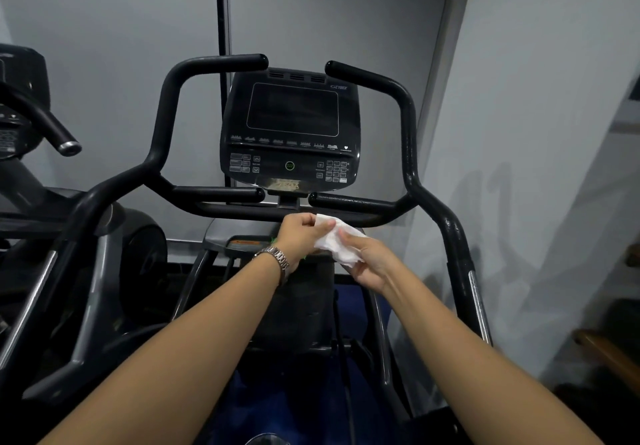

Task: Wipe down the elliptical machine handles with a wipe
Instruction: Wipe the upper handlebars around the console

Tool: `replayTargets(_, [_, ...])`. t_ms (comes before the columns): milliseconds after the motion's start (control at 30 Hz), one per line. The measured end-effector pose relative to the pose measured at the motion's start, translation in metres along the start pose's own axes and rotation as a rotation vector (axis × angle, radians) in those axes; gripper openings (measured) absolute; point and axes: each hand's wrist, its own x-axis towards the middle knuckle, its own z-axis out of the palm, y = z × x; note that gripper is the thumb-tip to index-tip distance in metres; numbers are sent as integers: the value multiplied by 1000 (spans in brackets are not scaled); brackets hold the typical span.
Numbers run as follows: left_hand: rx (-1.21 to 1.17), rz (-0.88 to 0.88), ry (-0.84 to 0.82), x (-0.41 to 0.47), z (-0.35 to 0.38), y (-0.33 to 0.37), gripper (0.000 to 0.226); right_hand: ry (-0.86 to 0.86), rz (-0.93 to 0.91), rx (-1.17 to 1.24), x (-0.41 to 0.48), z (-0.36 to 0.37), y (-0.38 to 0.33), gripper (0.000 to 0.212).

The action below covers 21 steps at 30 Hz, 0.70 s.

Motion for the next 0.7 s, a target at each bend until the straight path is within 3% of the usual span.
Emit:
replayTargets(100, [106,10,41,9,1,-11,11,86,21,-49,7,-7,4,15])
replayTargets(300, [432,78,85,53,-9,-21,12,229,-28,-94,42,-27,0,17])
replayTargets(433, [844,214,62,90,-35,-24,10,459,-104,-201,74,-45,-8,17])
replayTargets(500, [1061,329,36,110,-47,-26,21,555,-161,-316,85,-49,-12,18])
replayTargets(633, [1268,570,-33,152,-62,-31,41,716,-469,-621,110,-45,-19,19])
replayTargets(700, [1326,644,-79,168,-63,-32,46,683,-716,-773,126,-43,-22,23])
